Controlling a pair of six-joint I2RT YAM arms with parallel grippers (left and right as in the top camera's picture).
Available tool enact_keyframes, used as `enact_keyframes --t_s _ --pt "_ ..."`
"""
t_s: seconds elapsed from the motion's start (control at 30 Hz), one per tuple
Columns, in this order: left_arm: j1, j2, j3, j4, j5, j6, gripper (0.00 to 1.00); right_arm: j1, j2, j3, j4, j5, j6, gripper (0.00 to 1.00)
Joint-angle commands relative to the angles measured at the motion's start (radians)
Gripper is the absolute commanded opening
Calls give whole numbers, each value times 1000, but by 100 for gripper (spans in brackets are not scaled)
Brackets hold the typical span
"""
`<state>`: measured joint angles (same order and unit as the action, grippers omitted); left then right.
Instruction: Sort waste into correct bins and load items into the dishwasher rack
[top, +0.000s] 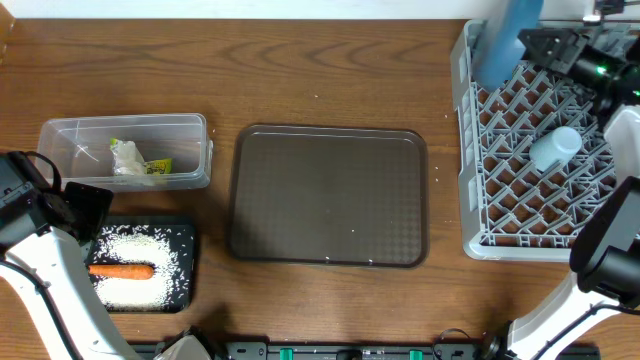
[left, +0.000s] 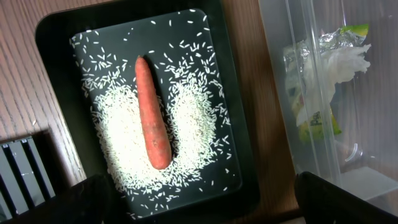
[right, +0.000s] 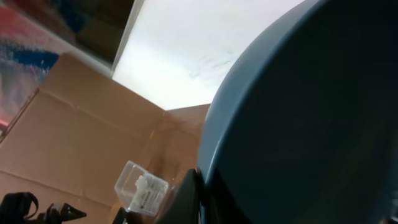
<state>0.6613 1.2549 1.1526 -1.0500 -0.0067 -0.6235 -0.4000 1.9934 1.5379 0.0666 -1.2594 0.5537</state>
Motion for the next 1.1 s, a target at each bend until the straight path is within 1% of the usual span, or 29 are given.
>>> enact_keyframes --t_s 0.0,0.03,0.07,0.1,0.17,0.2,0.23,0.27,0.3,0.43,0.53,0.7,0.77,0.9,1.0,1.07 --pt "5 2 12 -3 -8 6 98 -61 13 5 -3 53 -1 13" --pt "5 2 12 -3 -8 6 98 -70 13 5 -5 51 -1 27" --pt "5 2 12 -3 -8 6 98 -77 13 5 -8 50 -1 38" --pt "5 2 12 -3 -8 6 98 -82 13 5 -11 50 -1 51" --pt "5 2 12 -3 -8 6 98 -92 13 5 -16 50 -1 63" --pt "5 2 12 -3 -8 6 98 -99 13 5 -20 50 0 73" --pt "5 2 12 -3 -8 6 98 -105 13 5 -27 51 -1 87" --pt "5 2 12 -3 -8 6 98 -113 10 5 -40 53 -1 96" --pt "5 2 12 -3 -8 6 98 -121 7 5 -56 60 -1 99" --pt "5 2 12 -3 -8 6 98 -163 -37 5 -148 128 -7 99" --pt "5 2 12 -3 -8 6 98 -192 -105 5 -246 203 -48 99" --pt "5 2 12 -3 -8 6 98 -211 -290 7 -468 464 -172 99" --pt "5 2 12 -3 -8 6 98 -198 -375 7 -554 592 -216 99" --pt "5 2 12 -3 -8 6 98 -155 -516 6 -693 773 -255 99" --pt "5 2 12 -3 -8 6 98 -116 -598 6 -779 785 -255 99" --pt "5 2 12 -3 -8 6 98 -89 -639 6 -831 785 -222 99"
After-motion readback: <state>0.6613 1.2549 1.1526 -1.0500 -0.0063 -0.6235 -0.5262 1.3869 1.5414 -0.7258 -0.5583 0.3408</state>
